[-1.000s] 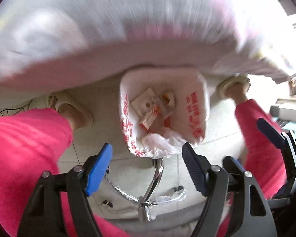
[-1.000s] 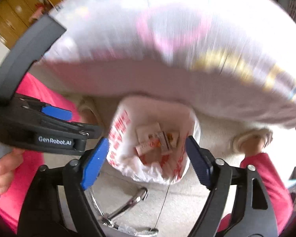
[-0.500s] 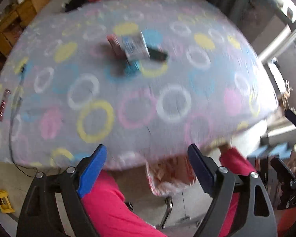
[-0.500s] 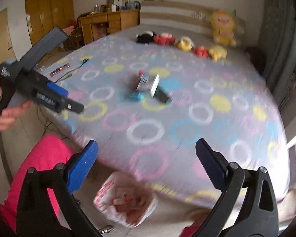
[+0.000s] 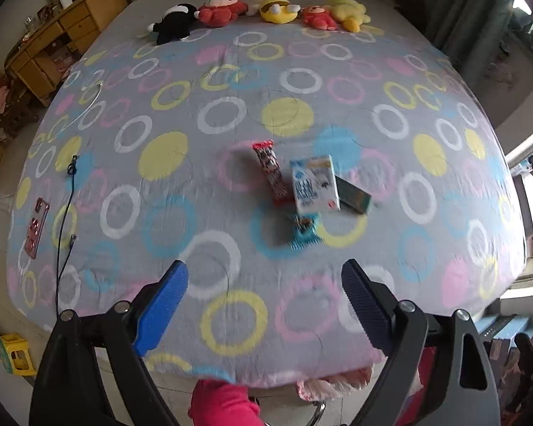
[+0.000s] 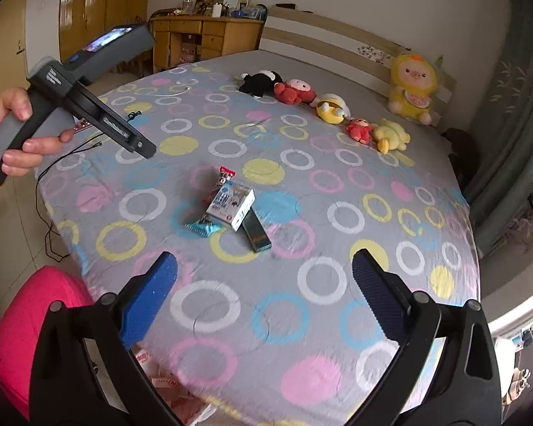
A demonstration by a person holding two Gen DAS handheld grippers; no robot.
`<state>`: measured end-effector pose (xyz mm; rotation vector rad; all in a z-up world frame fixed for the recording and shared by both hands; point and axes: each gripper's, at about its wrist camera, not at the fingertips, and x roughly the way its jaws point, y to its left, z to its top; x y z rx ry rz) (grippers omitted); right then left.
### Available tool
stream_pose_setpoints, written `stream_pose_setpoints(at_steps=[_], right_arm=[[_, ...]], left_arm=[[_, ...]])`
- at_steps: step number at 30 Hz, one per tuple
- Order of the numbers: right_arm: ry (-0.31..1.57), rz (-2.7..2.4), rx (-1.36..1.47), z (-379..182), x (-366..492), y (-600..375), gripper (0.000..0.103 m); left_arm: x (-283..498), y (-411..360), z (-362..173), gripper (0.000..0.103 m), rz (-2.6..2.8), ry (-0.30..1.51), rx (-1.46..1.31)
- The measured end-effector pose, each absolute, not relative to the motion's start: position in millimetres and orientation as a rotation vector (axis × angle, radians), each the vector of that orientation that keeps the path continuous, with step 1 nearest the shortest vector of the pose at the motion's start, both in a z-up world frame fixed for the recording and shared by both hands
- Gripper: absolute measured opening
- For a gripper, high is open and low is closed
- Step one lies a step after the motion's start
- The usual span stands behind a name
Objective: Collect trash
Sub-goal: 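Raise both tools back over the bed toward the remaining items, then grasp the red candy wrapper with the left tool while the right tool grasps the milk carton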
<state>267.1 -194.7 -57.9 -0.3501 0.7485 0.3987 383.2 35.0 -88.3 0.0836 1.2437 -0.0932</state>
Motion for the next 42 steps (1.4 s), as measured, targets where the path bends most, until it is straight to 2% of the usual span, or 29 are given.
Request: stream_pose_setpoints(at_steps=[9,18,27,42], right_arm=[[0.772,0.401,-0.317,-83,344,-158,0.096],[0.823,0.348,-0.282,-136,400,-112,0.096],[0.892,0.29,-0.198,-208,432,-80,0.096],[0.934,0.159,-0.141,-275,468,-62,0.096]], left_arm=[[467,44,-145,0.086,-0.048,1.315,0.079],[520,39,-205,0.086,-0.047,1.362,0.096],[544,37,-248,0.086,-0.049,1.379,0.071],[558,52,-286,0.077,-0.081,1.442,-0.101]])
